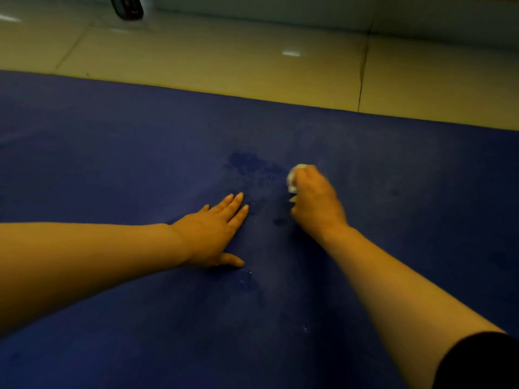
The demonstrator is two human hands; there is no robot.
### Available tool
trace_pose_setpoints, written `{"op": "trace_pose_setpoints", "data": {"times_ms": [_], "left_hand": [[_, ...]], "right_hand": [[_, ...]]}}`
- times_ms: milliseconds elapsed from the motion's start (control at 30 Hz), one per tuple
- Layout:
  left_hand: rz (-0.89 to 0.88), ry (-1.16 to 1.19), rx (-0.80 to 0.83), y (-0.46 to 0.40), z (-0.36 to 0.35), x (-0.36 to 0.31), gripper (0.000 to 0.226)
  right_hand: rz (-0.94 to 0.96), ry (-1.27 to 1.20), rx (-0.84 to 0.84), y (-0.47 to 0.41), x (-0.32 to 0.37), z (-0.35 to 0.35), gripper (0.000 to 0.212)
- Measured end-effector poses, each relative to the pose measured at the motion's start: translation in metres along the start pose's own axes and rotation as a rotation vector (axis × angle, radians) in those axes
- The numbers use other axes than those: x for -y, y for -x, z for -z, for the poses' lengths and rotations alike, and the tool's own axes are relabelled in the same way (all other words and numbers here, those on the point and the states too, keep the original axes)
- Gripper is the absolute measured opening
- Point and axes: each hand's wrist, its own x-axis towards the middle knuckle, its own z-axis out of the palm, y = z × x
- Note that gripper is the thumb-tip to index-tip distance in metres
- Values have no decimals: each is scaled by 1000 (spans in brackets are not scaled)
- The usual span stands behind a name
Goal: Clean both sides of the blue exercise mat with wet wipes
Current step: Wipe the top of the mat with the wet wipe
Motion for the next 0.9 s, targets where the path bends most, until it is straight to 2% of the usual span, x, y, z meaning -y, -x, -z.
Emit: {"op": "trace_pose_setpoints", "data": {"times_ms": [100,167,233,333,433,500,567,667,733,833,900], "left_hand": [[-7,2,-11,0,-5,1,105],[-7,4,-15,0,-6,1,106],[3,4,-8,0,-5,-1,106],[17,-19,3,0,-1,-3,106],[11,-10,7,3,2,-2,106],[7,-8,9,4,2,-2,106],[22,-16,4,2,1,-4,106],[53,-12,7,-1,-1,-11,108],[63,-5,-1,-1,-3,-12,108],[58,22,-26,0,-5,-11,108],[56,31,-35,2,-7,-10,107]], "right_hand": [[-244,63,-234,7,-39,26,28],[-321,169,-285,8,-34,21,27],[-242,253,-203,9,-4,0,31],[57,297,-81,20,37,-36,44],[75,212,1,21,22,-24,48],[0,191,-66,23,-6,-2,44],[-162,184,-185,25,-25,16,34],[-361,246,-248,28,-16,9,35],[-302,192,-179,32,16,-12,40],[-14,149,-23,57,58,-48,53],[47,188,12,72,56,-47,48]]}}
